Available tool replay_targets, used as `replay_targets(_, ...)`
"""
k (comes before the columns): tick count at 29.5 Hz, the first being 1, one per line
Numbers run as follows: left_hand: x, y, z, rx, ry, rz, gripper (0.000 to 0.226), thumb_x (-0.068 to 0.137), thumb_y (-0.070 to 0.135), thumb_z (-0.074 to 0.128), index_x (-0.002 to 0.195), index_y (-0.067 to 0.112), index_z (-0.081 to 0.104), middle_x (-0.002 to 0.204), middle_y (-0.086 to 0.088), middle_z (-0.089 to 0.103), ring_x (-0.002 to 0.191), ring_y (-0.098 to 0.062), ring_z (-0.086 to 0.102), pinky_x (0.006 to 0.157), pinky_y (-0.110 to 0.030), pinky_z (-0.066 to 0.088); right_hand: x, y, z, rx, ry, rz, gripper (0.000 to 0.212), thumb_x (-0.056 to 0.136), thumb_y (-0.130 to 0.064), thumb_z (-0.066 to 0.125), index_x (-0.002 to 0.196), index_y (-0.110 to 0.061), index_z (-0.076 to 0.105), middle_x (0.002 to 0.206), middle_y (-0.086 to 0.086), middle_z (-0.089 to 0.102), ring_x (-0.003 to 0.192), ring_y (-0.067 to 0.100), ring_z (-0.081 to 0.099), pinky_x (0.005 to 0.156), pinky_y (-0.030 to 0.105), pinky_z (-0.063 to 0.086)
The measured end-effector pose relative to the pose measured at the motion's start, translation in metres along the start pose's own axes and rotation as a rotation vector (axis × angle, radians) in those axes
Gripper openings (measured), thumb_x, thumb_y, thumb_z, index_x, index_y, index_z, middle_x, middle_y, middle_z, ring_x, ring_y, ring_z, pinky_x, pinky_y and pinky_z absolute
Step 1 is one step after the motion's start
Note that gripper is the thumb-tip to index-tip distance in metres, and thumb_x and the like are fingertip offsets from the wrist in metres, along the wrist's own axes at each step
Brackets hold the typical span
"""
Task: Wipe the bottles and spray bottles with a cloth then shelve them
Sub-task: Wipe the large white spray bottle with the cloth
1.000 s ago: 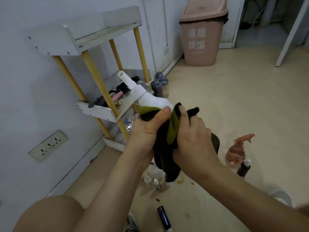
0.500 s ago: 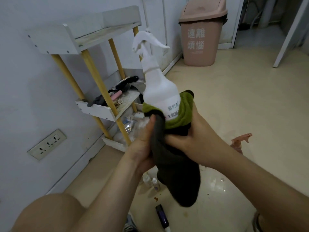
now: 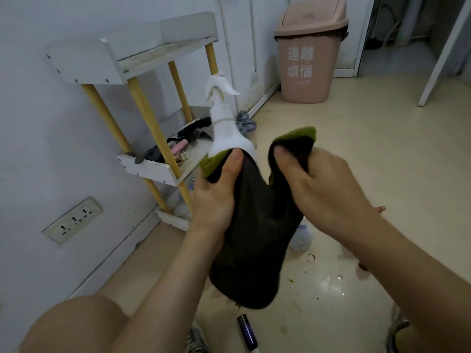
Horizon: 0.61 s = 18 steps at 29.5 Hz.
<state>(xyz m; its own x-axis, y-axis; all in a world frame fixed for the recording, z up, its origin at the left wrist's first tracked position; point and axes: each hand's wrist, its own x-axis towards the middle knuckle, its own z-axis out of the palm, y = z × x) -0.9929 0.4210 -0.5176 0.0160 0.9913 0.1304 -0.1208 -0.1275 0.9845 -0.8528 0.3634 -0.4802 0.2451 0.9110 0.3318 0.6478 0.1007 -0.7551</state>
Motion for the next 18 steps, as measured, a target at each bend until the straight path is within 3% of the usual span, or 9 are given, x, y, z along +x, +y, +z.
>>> replay_targets(2, -0.007, 0.0, 0.006, 0.14, -0.05, 0.096, 0.029, 0.074, 0.07, 0.066, 0.082, 0.043, 0.071, 0.087, 0.02, 0.073, 0.088, 0.001, 0.068, 0.082, -0.028, 0.053, 0.001, 0.0, 0.011, 0.259, -0.09, 0.149, 0.05, 0.093, -0.06, 0.04, 0.087, -0.016, 0.064, 0.088, 0.005, 0.068, 0.085, 0.02, 0.064, 0.075, 0.036, 0.05)
replay_targets(4, -0.015, -0.003, 0.012, 0.23, -0.019, 0.196, 0.034, 0.087, 0.064, 0.051, 0.077, 0.036, 0.065, 0.077, 0.02, 0.07, 0.079, 0.007, 0.065, 0.071, -0.017, 0.05, 0.001, 0.002, 0.025, 0.549, -0.147, 0.251, 0.041, 0.093, -0.059, 0.044, 0.112, -0.027, 0.059, 0.111, -0.003, 0.067, 0.104, 0.014, 0.063, 0.096, 0.037, 0.05)
replay_targets(6, -0.02, -0.008, 0.014, 0.362, 0.06, 0.325, 0.035, 0.096, 0.056, 0.043, 0.073, 0.034, 0.059, 0.069, 0.01, 0.066, 0.072, 0.008, 0.061, 0.062, -0.016, 0.048, 0.005, 0.008, 0.03, 0.844, -0.12, 0.425, 0.038, 0.094, -0.056, 0.047, 0.115, -0.027, 0.058, 0.113, 0.0, 0.068, 0.103, 0.017, 0.067, 0.094, 0.04, 0.053)
replay_targets(8, -0.024, -0.011, 0.018, 0.432, 0.055, 0.378, 0.032, 0.098, 0.053, 0.041, 0.088, 0.033, 0.065, 0.07, 0.014, 0.063, 0.077, 0.014, 0.059, 0.065, -0.009, 0.045, 0.008, 0.017, 0.033, 1.02, -0.1, 0.553, 0.046, 0.094, -0.057, 0.048, 0.116, -0.02, 0.062, 0.107, 0.006, 0.072, 0.095, 0.02, 0.071, 0.084, 0.039, 0.057)
replay_targets(10, -0.02, -0.009, 0.021, 0.317, -0.059, 0.24, 0.045, 0.089, 0.055, 0.046, 0.121, 0.028, 0.063, 0.097, 0.026, 0.062, 0.095, 0.021, 0.055, 0.078, -0.001, 0.043, 0.004, 0.021, 0.041, 1.045, -0.099, 0.566, 0.049, 0.094, -0.058, 0.046, 0.116, -0.019, 0.064, 0.106, 0.007, 0.073, 0.095, 0.022, 0.072, 0.085, 0.041, 0.057)
replay_targets(12, -0.009, -0.007, 0.016, 0.248, -0.137, 0.127, 0.053, 0.084, 0.053, 0.062, 0.131, 0.029, 0.055, 0.109, 0.021, 0.064, 0.102, 0.012, 0.059, 0.085, -0.008, 0.047, -0.003, 0.021, 0.054, 0.922, -0.112, 0.493, 0.037, 0.098, -0.052, 0.043, 0.115, -0.027, 0.065, 0.113, 0.003, 0.071, 0.104, 0.02, 0.068, 0.096, 0.045, 0.053)
replay_targets(15, 0.005, -0.003, 0.006, 0.155, -0.153, -0.047, 0.036, 0.083, 0.032, 0.075, 0.113, 0.015, 0.066, 0.101, -0.002, 0.074, 0.098, -0.017, 0.07, 0.083, -0.029, 0.057, -0.017, 0.02, 0.065, 0.761, -0.237, 0.37, 0.025, 0.1, -0.05, 0.037, 0.115, -0.047, 0.057, 0.128, -0.009, 0.06, 0.122, 0.014, 0.056, 0.108, 0.043, 0.043)
replay_targets(18, 0.005, -0.003, 0.005, 0.18, -0.065, -0.038, 0.018, 0.086, 0.031, 0.072, 0.092, 0.014, 0.074, 0.085, -0.001, 0.076, 0.084, -0.016, 0.072, 0.073, -0.025, 0.057, -0.022, 0.019, 0.061, 0.698, -0.392, 0.253, 0.041, 0.101, -0.051, 0.034, 0.142, -0.05, 0.031, 0.14, -0.013, 0.047, 0.133, 0.009, 0.044, 0.114, 0.038, 0.034)
